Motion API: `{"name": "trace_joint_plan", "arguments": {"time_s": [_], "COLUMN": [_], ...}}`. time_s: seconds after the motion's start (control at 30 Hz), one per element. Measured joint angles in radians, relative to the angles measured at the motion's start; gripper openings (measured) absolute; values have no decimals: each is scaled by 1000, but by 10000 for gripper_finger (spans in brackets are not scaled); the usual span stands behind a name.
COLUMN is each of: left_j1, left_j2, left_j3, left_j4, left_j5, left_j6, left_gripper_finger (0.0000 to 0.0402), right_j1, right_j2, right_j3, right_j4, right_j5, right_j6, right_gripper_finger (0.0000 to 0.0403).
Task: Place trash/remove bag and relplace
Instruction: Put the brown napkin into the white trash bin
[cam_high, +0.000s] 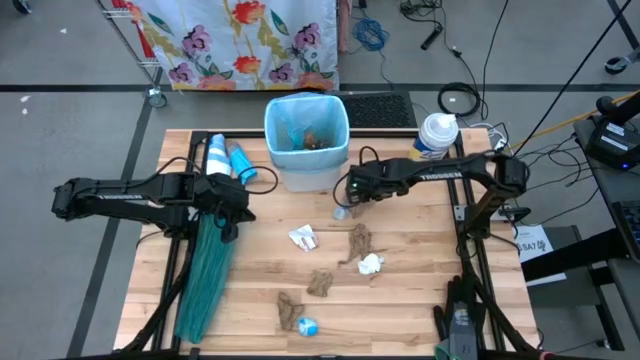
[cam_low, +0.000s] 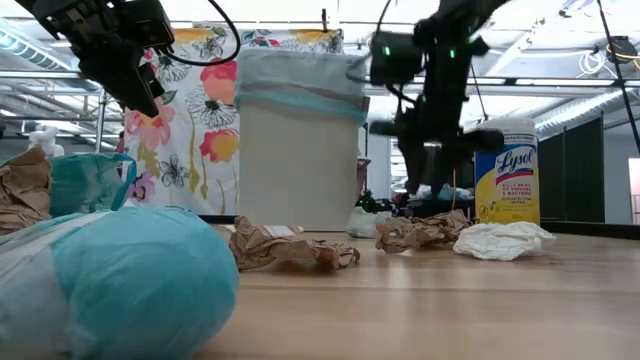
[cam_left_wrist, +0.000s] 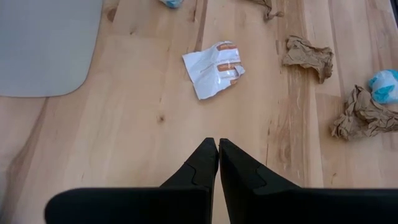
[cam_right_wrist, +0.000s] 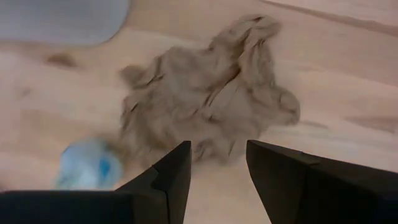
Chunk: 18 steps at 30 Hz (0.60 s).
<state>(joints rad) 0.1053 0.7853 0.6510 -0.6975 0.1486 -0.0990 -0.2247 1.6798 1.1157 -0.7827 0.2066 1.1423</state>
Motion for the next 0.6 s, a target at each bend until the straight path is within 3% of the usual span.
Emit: {"name": "trace_joint_plan", "arguments": {"time_s": [0.33,0.5,0.6], "left_j1": [0,0,0], "left_j2": [0,0,0], "left_j3": [0,0,0], "left_j4": [0,0,0], "left_j5": [1,1,1], "left_j6": [-26,-27,-27], "left_gripper_finger": [22,22,22], "right_j1": [-81,-98,-93], "right_j2": [0,18,27], "right_j3": [-213,-239,-238], "right_j4": [312,324,290], "right_j5": [-20,-15,-9], "right_j6": [27,23,20], "right_gripper_finger": [146,140,105]}}
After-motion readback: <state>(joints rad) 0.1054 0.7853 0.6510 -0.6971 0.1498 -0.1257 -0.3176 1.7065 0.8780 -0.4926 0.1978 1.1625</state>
